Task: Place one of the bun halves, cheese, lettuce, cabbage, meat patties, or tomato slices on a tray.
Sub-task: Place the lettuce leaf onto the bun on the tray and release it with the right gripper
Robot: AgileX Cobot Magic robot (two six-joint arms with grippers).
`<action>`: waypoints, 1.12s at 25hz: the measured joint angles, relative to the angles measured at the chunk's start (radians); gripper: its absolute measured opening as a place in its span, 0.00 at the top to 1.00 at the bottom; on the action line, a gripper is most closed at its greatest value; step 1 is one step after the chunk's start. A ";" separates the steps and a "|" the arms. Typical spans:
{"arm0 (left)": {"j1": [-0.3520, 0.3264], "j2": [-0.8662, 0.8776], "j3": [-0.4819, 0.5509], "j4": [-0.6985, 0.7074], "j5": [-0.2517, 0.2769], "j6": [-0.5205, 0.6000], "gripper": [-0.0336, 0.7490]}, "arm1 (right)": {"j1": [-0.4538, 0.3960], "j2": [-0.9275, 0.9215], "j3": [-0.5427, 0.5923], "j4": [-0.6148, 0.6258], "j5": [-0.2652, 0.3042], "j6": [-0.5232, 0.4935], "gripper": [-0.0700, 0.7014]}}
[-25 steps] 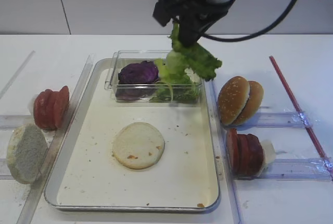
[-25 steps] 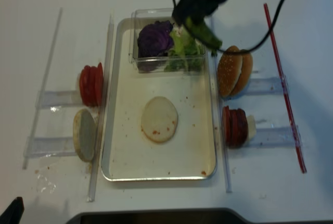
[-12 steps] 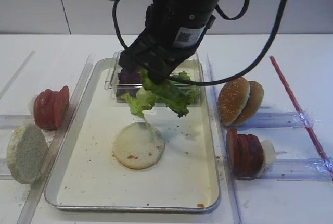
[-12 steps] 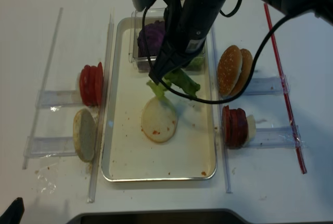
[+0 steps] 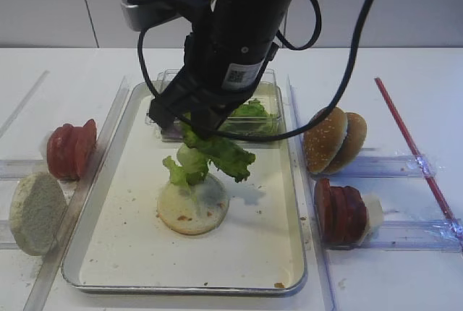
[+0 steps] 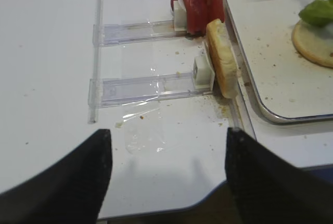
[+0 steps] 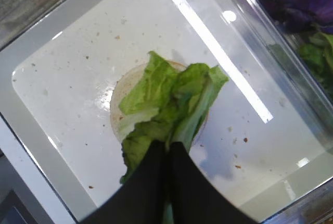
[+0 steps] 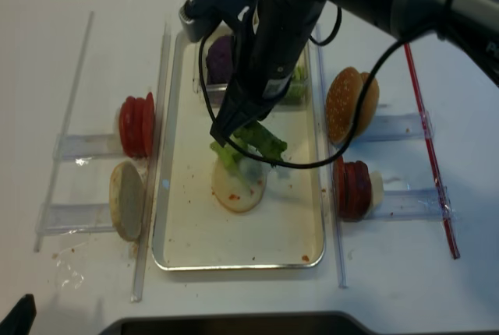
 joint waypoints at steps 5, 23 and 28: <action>0.000 0.000 0.000 0.000 0.000 0.000 0.41 | 0.002 0.034 0.000 0.018 -0.001 -0.024 0.85; 0.000 0.000 0.000 0.000 0.000 0.000 0.41 | 0.004 0.140 0.000 0.096 -0.020 -0.087 0.85; 0.000 0.000 0.000 0.000 0.000 0.000 0.41 | 0.004 0.147 0.000 0.149 -0.038 -0.100 0.77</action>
